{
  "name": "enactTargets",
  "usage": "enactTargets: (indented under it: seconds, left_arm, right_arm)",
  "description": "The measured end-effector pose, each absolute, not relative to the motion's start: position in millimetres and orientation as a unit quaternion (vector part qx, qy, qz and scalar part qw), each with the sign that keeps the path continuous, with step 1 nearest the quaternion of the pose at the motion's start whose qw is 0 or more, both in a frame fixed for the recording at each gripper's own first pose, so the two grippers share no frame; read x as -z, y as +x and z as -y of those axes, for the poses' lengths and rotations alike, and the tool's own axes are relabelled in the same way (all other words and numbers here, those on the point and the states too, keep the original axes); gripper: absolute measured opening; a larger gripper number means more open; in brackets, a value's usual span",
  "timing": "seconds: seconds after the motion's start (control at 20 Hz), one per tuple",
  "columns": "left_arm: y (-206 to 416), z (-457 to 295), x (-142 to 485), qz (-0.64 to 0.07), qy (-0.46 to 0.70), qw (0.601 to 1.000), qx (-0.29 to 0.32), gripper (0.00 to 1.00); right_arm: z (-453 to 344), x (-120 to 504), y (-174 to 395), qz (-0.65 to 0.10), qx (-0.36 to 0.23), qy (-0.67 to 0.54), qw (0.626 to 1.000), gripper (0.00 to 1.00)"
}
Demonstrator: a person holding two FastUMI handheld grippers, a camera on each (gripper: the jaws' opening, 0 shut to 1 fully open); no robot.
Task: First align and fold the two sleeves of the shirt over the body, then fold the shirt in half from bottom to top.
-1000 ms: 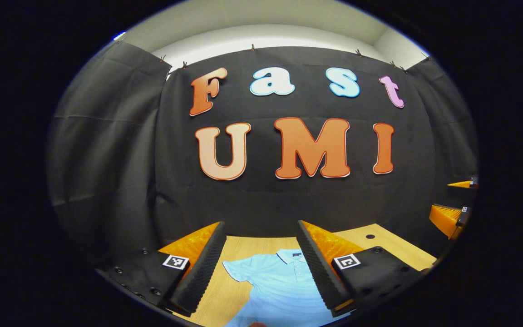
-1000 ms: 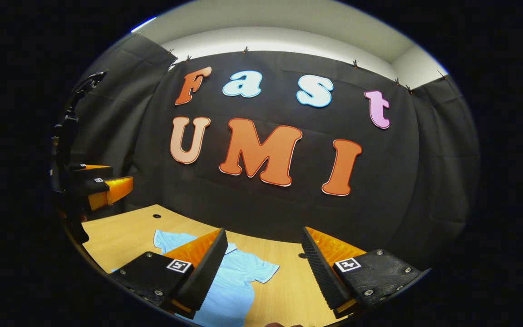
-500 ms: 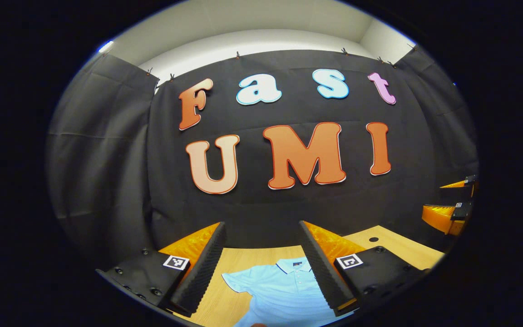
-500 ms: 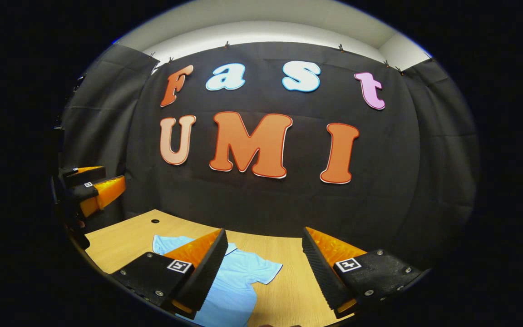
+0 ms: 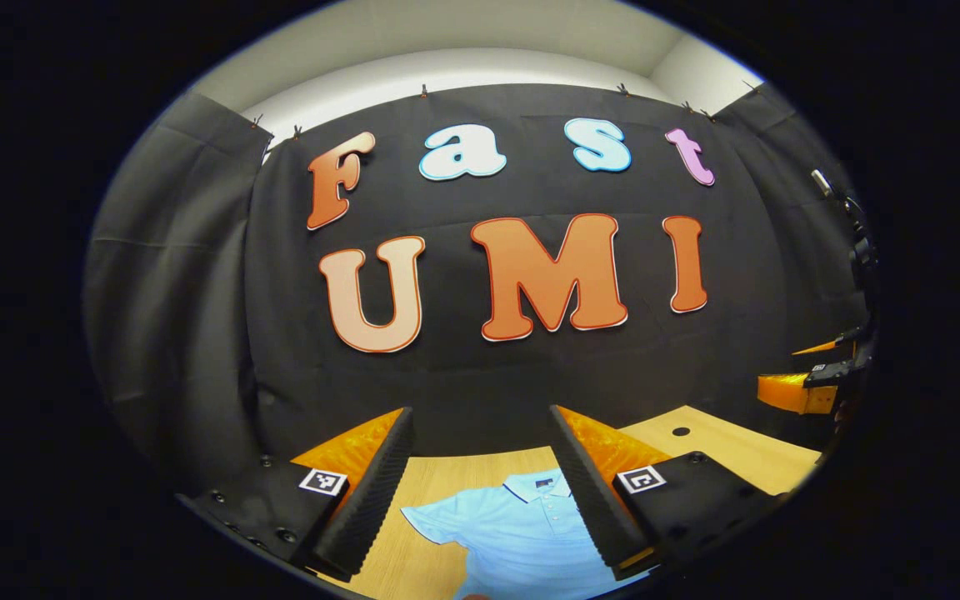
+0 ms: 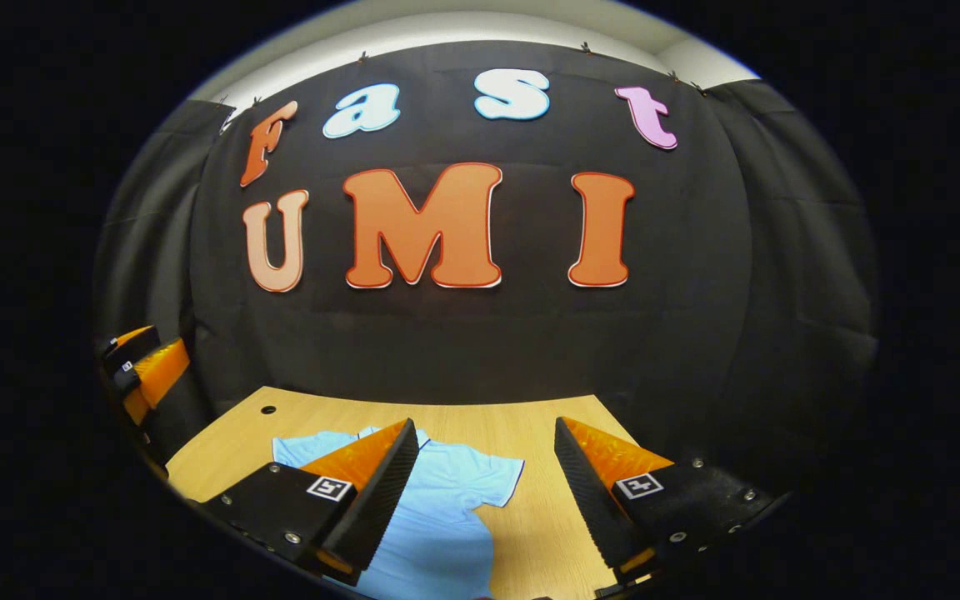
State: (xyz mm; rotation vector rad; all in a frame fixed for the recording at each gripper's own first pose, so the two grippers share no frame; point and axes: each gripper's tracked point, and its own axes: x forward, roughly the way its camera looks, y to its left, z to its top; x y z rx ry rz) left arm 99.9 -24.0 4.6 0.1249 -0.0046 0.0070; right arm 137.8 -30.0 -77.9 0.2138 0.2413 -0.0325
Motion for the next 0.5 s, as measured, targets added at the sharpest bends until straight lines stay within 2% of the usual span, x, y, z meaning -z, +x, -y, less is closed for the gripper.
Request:
enactTargets:
  seconds: [0.3,0.5]
  left_arm:
    - [121.7,9.6,-3.5,0.004,0.053,0.998,0.041,1.00]
    - [131.2,3.7,2.1,-0.001,0.058,0.997,0.046,1.00]
  right_arm:
    - [30.2,116.9,162.9,-0.184,0.065,0.140,0.971,0.99]
    - [31.2,143.7,184.0,-0.226,0.071,0.150,0.960,0.99]
